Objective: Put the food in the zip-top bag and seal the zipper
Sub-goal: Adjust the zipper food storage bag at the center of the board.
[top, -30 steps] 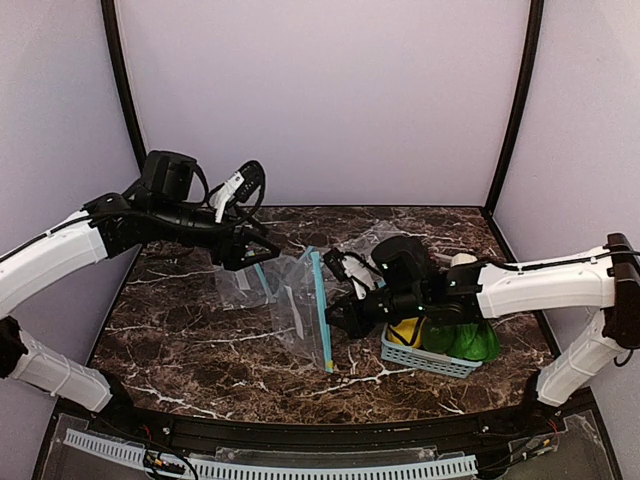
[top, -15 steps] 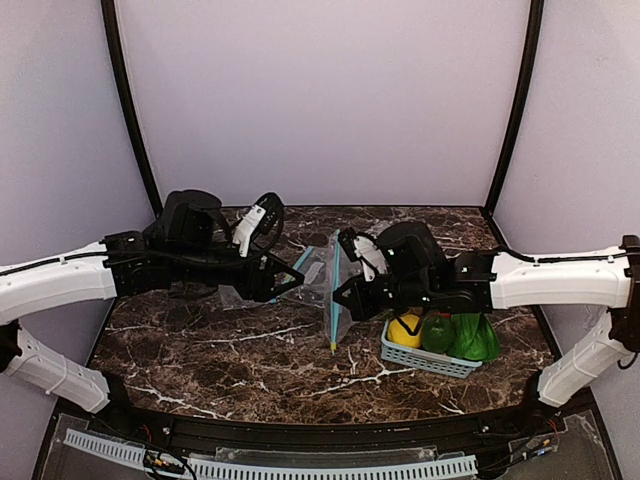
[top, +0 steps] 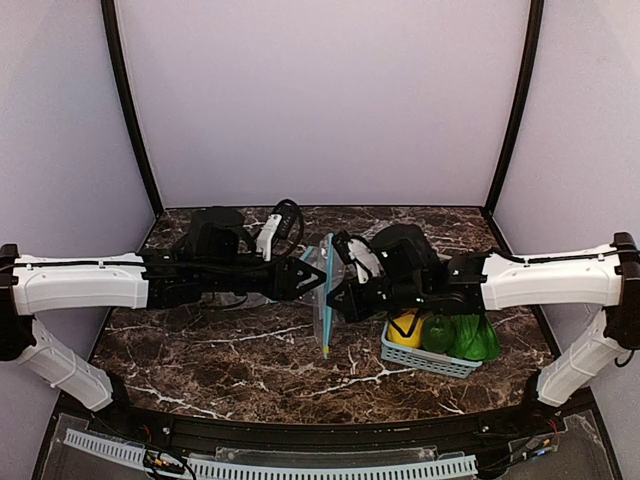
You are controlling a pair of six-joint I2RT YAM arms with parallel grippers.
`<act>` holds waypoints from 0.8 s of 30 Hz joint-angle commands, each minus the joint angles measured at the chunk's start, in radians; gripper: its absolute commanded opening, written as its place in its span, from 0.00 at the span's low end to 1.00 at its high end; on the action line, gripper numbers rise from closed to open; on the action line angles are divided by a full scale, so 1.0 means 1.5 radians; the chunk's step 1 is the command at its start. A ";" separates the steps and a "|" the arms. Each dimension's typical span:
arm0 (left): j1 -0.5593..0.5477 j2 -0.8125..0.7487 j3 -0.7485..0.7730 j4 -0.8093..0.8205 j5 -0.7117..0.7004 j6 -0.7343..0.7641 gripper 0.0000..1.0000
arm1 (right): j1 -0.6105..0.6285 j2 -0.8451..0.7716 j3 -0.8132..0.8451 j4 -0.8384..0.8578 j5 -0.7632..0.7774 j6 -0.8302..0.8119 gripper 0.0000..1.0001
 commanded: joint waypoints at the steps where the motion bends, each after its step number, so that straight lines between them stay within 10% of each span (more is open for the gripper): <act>1: -0.003 0.011 -0.014 0.024 -0.005 -0.019 0.48 | 0.005 0.016 0.020 0.033 -0.016 0.005 0.00; 24: -0.003 0.061 0.001 -0.013 -0.026 -0.002 0.36 | 0.008 0.028 0.026 0.036 -0.021 0.008 0.00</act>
